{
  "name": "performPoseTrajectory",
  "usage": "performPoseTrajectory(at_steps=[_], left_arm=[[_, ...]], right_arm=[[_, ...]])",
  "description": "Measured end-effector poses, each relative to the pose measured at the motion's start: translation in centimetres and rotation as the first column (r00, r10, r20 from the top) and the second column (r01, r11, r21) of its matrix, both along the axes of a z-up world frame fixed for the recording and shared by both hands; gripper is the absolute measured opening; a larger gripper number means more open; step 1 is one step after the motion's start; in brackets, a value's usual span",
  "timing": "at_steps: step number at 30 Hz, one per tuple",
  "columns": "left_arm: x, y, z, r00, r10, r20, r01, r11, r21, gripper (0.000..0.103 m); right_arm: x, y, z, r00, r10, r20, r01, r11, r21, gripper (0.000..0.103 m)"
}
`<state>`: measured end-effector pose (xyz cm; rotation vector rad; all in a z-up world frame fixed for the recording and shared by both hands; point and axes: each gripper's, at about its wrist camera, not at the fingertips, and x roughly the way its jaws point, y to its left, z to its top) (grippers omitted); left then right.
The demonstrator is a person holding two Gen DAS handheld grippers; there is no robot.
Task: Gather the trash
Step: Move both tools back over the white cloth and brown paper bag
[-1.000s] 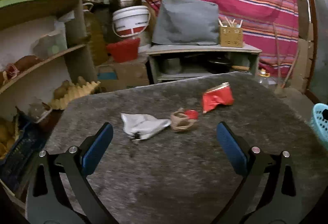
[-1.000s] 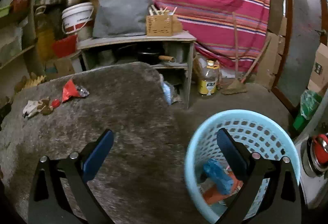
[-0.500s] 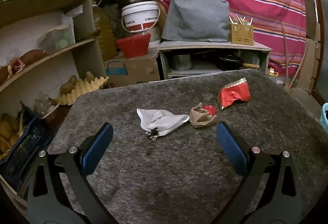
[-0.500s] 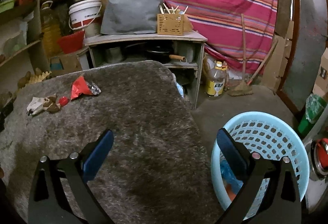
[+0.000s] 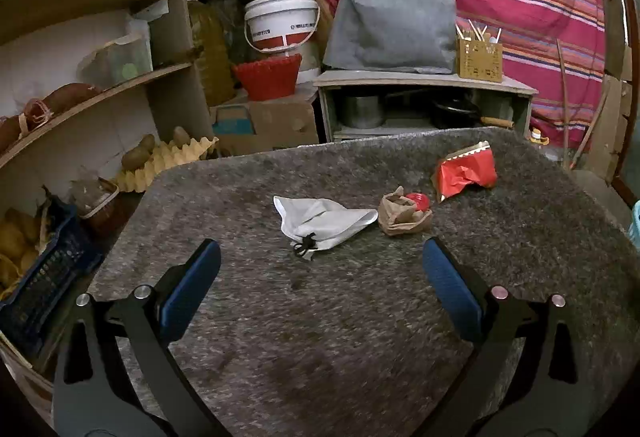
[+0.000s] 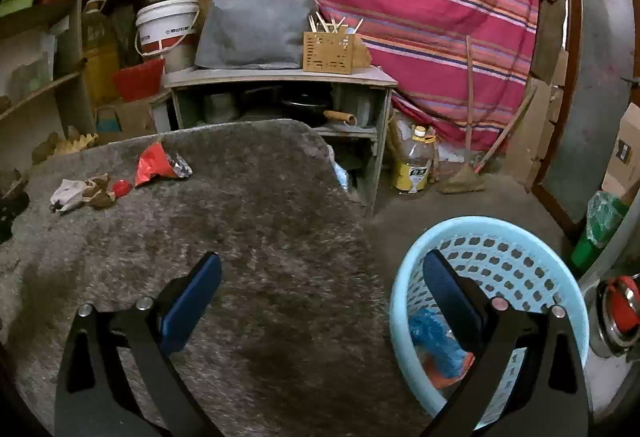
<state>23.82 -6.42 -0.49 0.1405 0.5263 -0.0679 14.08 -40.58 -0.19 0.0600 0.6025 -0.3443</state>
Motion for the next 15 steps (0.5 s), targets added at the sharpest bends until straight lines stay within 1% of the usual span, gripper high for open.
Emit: performPoseTrajectory(at_steps=[4,8,12,15], left_arm=[[0.1,0.7,-0.2,1.0,0.011,-0.021,-0.011,1.0,-0.029,0.098],[0.2,1.2,-0.2,1.0,0.015,-0.023,-0.016,1.0,-0.024,0.098],[0.2,2.4,0.3,0.999,0.025,-0.02,-0.026,0.999,-0.044,0.098],[0.3,3.4,0.2,0.999,0.038,-0.033,-0.04,0.998,-0.045,0.098]], right_arm=[[-0.3,-0.1,0.0,1.0,0.0,0.014,0.0,1.0,0.029,0.099],[-0.4,0.5,0.0,1.0,0.014,0.021,-0.015,1.0,0.014,0.099],[-0.3,1.1,-0.1,1.0,0.017,0.025,-0.018,1.0,0.015,0.099],[0.0,1.5,-0.3,1.0,0.018,0.026,-0.019,1.0,0.018,0.099]])
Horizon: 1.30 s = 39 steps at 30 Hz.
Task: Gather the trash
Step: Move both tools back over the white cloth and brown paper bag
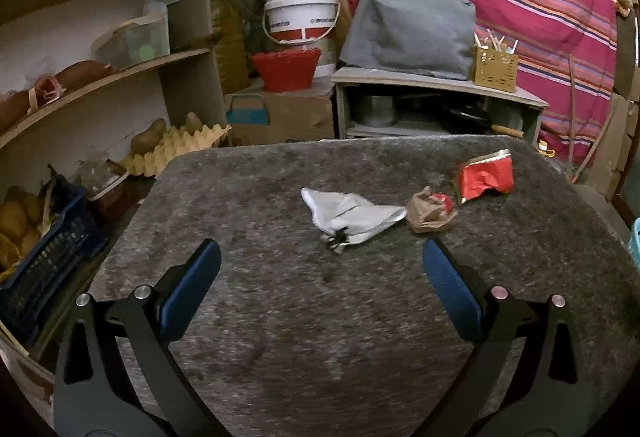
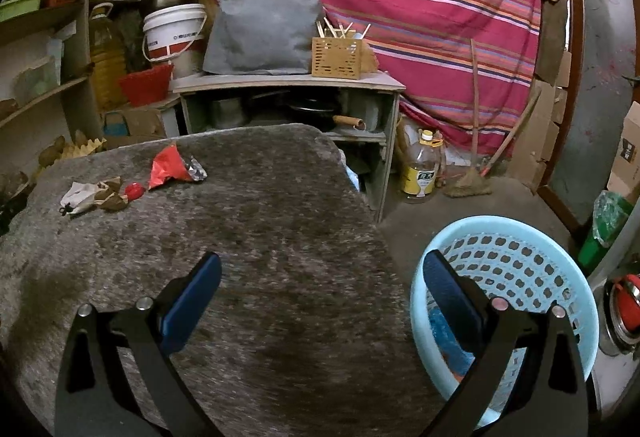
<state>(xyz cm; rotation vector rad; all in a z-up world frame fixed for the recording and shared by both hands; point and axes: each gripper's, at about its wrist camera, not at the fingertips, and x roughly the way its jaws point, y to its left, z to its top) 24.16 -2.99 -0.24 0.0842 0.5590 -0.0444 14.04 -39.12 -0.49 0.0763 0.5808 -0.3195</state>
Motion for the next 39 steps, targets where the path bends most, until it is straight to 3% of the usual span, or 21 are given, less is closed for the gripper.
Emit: performPoseTrajectory(at_steps=[12,22,26,33,39], left_arm=[[0.3,2.6,0.3,1.0,0.021,-0.001,-0.021,1.0,0.016,0.098],[1.6,5.2,0.7,0.998,0.054,-0.025,-0.054,0.998,-0.027,0.098],[3.3,5.9,0.2,0.997,0.048,-0.054,-0.051,0.998,-0.048,0.098],[7.4,3.0,-1.2,0.993,-0.03,-0.117,0.022,0.997,-0.069,0.098],[11.8,-0.3,-3.4,0.976,-0.087,-0.199,0.08,0.996,-0.04,0.097]], right_arm=[[2.3,0.3,-0.6,0.999,-0.037,-0.015,0.038,0.998,0.047,0.099],[6.3,1.4,-1.7,0.995,-0.079,-0.067,0.082,0.996,0.042,0.099],[7.9,1.8,-2.7,0.994,-0.036,-0.1,0.043,0.997,0.063,0.099],[10.0,2.2,-2.6,0.998,-0.013,-0.069,0.017,0.997,0.07,0.099],[11.9,2.2,-3.3,0.987,-0.009,-0.16,0.017,0.999,0.052,0.099]])
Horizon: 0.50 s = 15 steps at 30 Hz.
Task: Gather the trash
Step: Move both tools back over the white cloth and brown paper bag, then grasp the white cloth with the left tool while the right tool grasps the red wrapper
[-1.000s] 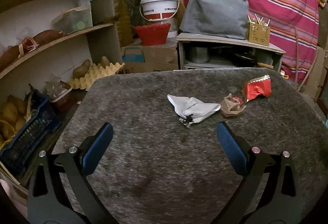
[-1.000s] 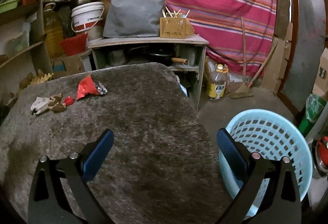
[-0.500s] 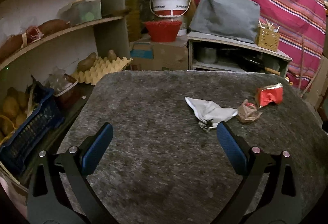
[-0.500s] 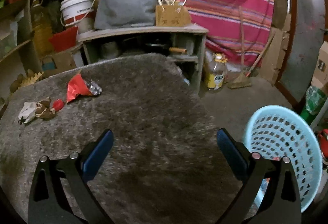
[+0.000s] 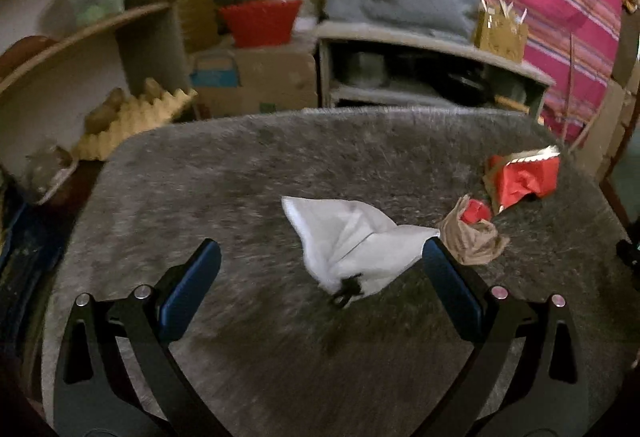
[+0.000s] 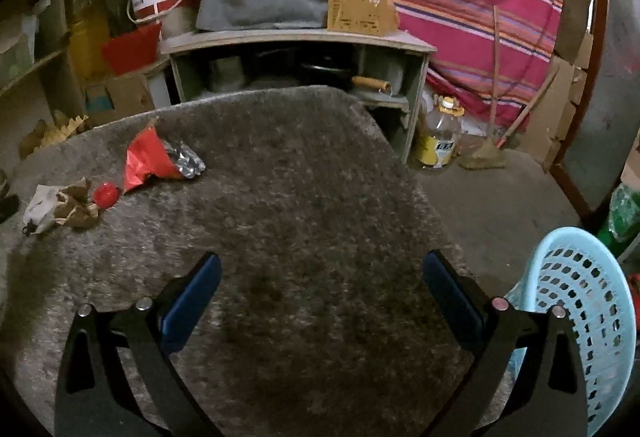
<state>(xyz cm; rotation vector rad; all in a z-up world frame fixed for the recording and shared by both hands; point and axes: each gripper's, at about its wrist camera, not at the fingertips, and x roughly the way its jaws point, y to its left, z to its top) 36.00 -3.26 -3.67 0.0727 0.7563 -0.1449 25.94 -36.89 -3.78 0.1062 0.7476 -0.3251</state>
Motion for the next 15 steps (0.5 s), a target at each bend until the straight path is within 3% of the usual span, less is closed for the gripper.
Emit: performPoseTrajectory(at_steps=[3,5,8,9,11,13,15], left_arm=[[2.0,-0.6,-1.9,0.996,-0.033,-0.087,0.032,0.999,-0.016,0.097],[2.3,-0.7,-2.5,0.994,-0.045,-0.1,0.044,0.999,-0.014,0.093],[2.8,-0.9,-3.4,0.988,-0.084,-0.128,0.08,0.996,-0.033,0.063],[3.0,-0.9,-3.7,0.983,-0.107,-0.149,0.1,0.993,-0.054,0.045],[3.0,-0.9,-3.7,0.983,-0.117,-0.142,0.11,0.992,-0.055,0.042],[2.9,-0.9,-3.5,0.983,-0.127,-0.136,0.121,0.991,-0.055,0.024],[2.7,-0.3,-3.0,0.984,-0.129,-0.123,0.12,0.99,-0.076,0.019]], right_arm=[[0.4,0.1,0.4,1.0,0.013,0.028,-0.014,0.999,0.033,0.099],[1.1,0.7,0.8,0.998,0.038,0.048,-0.039,0.999,0.028,0.099],[2.5,1.8,0.9,0.997,0.068,0.035,-0.068,0.998,0.017,0.099],[3.0,2.3,0.8,0.996,0.081,0.033,-0.082,0.996,0.019,0.099],[4.2,3.7,0.9,0.994,0.111,0.025,-0.111,0.994,0.013,0.099],[5.4,4.9,1.2,0.99,0.137,0.021,-0.137,0.991,0.002,0.099],[6.5,6.0,1.6,0.987,0.16,0.018,-0.16,0.987,-0.008,0.099]])
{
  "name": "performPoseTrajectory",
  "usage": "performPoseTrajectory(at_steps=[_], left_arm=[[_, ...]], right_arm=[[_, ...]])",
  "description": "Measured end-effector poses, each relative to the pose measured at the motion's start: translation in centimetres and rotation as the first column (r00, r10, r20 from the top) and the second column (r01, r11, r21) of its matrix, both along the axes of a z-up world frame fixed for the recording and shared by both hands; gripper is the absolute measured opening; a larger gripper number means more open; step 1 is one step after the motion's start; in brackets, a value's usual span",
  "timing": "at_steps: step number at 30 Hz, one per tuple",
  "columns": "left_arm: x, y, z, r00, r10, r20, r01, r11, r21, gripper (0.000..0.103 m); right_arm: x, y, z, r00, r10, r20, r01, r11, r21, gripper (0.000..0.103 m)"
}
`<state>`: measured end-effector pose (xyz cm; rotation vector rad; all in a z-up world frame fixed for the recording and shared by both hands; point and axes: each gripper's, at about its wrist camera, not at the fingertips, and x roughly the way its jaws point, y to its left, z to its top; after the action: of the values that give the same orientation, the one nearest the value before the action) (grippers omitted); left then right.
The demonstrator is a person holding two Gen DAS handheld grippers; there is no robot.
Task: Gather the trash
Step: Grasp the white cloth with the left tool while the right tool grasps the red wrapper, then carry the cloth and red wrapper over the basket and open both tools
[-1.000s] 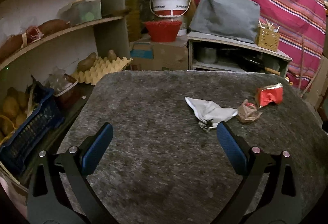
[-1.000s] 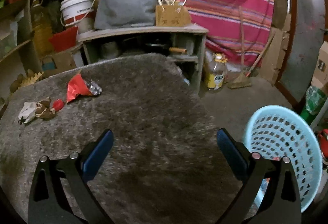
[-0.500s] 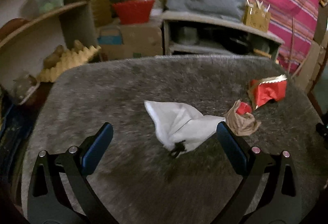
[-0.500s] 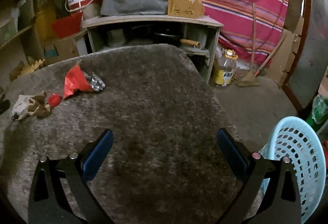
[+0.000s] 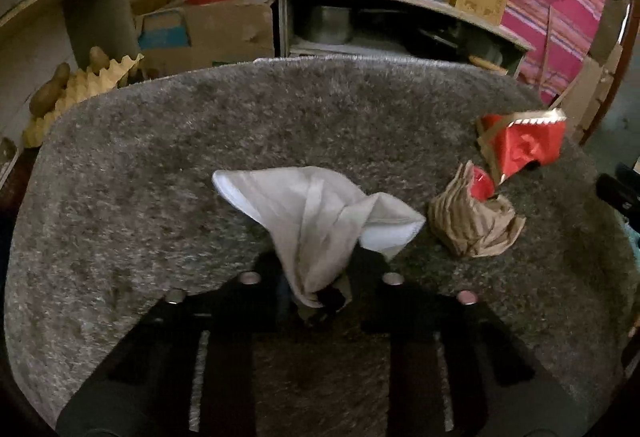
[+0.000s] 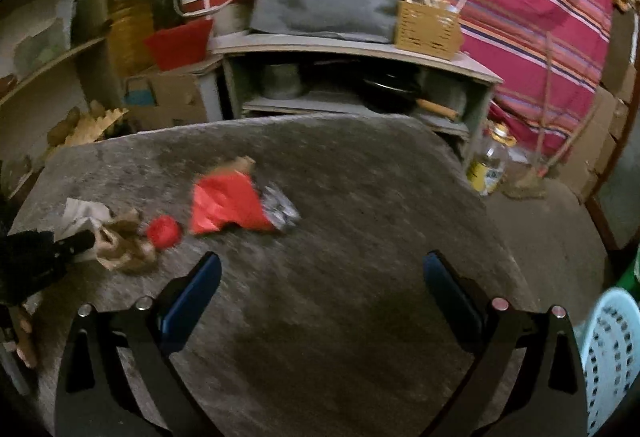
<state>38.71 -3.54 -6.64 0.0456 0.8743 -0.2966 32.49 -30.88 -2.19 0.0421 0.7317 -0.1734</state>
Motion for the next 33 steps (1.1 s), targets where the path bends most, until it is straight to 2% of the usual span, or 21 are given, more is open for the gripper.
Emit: performPoseTrajectory(at_steps=[7,8,9,11,12,15,20,24,29,33], left_arm=[[0.4,3.0,2.3,0.995,0.074,0.069,-0.075,0.997,0.015,0.018],[0.5,3.4,2.5,0.994,0.084,0.073,-0.085,0.996,0.014,0.018],[0.6,3.8,2.7,0.993,0.094,0.077,-0.095,0.995,0.014,0.018],[0.7,4.2,3.0,0.991,0.106,0.086,-0.108,0.994,0.017,0.018],[0.7,4.3,3.1,0.99,0.109,0.089,-0.111,0.994,0.019,0.018],[0.6,4.0,3.3,0.989,0.108,0.1,-0.112,0.993,0.035,0.018],[-0.3,2.4,4.4,0.986,0.089,0.138,-0.096,0.995,0.042,0.018],[-2.0,-0.3,5.4,0.986,0.064,0.153,-0.07,0.997,0.037,0.018],[-5.8,-5.3,6.5,0.981,-0.012,0.195,0.002,0.999,0.049,0.018],[-9.0,-9.4,8.0,0.969,-0.071,0.237,0.063,0.997,0.042,0.018]], right_arm=[[5.7,2.3,0.3,0.998,0.06,-0.037,-0.06,0.998,-0.003,0.098],[6.4,2.5,0.0,0.996,0.07,-0.048,-0.07,0.998,-0.002,0.095],[6.9,2.6,-0.4,0.995,0.085,-0.062,-0.085,0.996,0.004,0.089],[7.7,3.0,-1.2,0.988,0.126,-0.093,-0.125,0.992,0.02,0.042],[8.1,3.0,-1.8,0.98,0.159,-0.123,-0.154,0.987,0.052,0.039],[7.3,2.6,-1.9,0.975,0.198,-0.095,-0.189,0.977,0.097,0.026],[4.1,0.1,-0.2,0.986,0.162,-0.03,-0.157,0.979,0.134,0.026],[-0.8,-3.3,1.2,0.995,0.097,0.007,-0.097,0.988,0.124,0.026],[-8.2,-10.0,2.0,0.999,-0.051,0.02,0.049,0.995,0.088,0.026],[-13.8,-15.7,2.8,0.983,-0.179,0.042,0.175,0.981,0.082,0.026]])
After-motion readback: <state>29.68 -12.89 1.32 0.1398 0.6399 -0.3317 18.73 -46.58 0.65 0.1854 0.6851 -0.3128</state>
